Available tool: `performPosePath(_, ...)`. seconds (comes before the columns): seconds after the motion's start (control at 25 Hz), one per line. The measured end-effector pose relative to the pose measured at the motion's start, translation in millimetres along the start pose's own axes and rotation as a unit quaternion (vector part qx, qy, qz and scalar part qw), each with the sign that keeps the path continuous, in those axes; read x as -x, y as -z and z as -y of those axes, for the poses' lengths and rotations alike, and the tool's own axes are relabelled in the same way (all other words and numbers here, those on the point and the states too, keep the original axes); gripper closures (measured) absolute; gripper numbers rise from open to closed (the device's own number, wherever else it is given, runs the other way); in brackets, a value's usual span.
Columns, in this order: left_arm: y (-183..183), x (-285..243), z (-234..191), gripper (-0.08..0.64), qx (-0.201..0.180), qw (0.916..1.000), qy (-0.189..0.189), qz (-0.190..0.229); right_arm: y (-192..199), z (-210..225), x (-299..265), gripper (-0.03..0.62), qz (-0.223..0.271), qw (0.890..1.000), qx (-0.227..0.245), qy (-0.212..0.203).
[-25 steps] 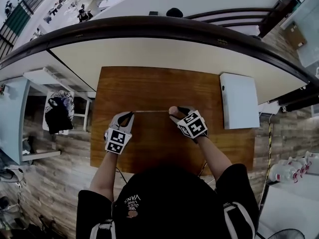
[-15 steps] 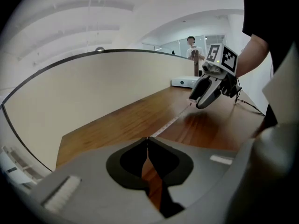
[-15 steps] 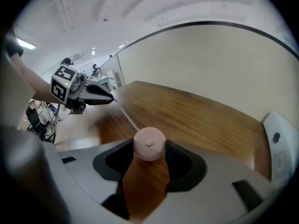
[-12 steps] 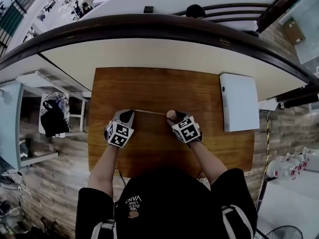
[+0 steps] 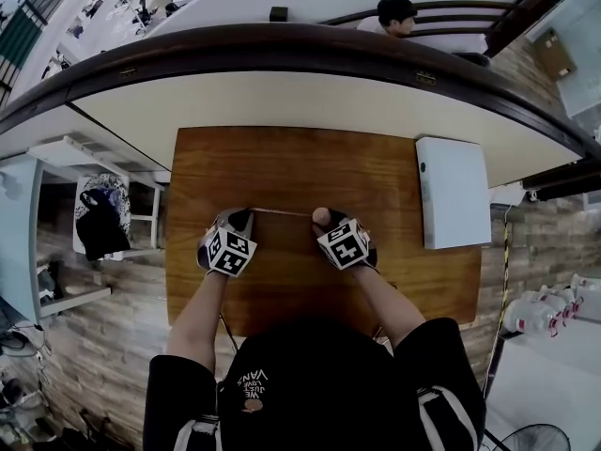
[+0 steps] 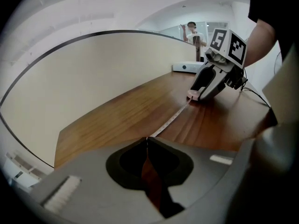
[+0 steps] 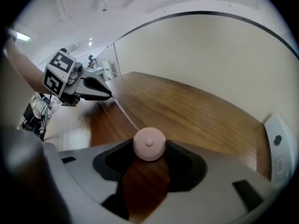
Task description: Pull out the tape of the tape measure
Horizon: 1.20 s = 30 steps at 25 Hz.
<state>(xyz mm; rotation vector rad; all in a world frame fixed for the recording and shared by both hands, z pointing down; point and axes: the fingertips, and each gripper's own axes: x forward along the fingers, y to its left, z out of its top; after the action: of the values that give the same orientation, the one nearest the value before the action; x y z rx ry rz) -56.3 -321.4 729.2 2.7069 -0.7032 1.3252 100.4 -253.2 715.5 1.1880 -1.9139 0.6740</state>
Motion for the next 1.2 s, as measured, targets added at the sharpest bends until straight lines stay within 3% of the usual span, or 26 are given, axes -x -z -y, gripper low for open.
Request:
performPosePath(0.28,7,-3,2,0.541,0.011,0.9997,0.003,-0.023,0,0,0,0.373,0.001,1.000,-0.002,0.005)
performPosePath(0.64,9,-1,-3,0.519,0.031,0.9992,-0.006,-0.023,-1,11,7,0.359,0.021,0.999,-0.020,0.025)
performPosePath(0.76,11,4,-6,0.453,0.053,0.9983,-0.013,-0.021,1,11,15,0.353,0.027,0.998,-0.045,0.027)
performPosePath(1.2,9,42,-5,0.439,0.093,0.9943,-0.050,0.015,-3,11,52,0.350,0.079,0.992,-0.088,0.039)
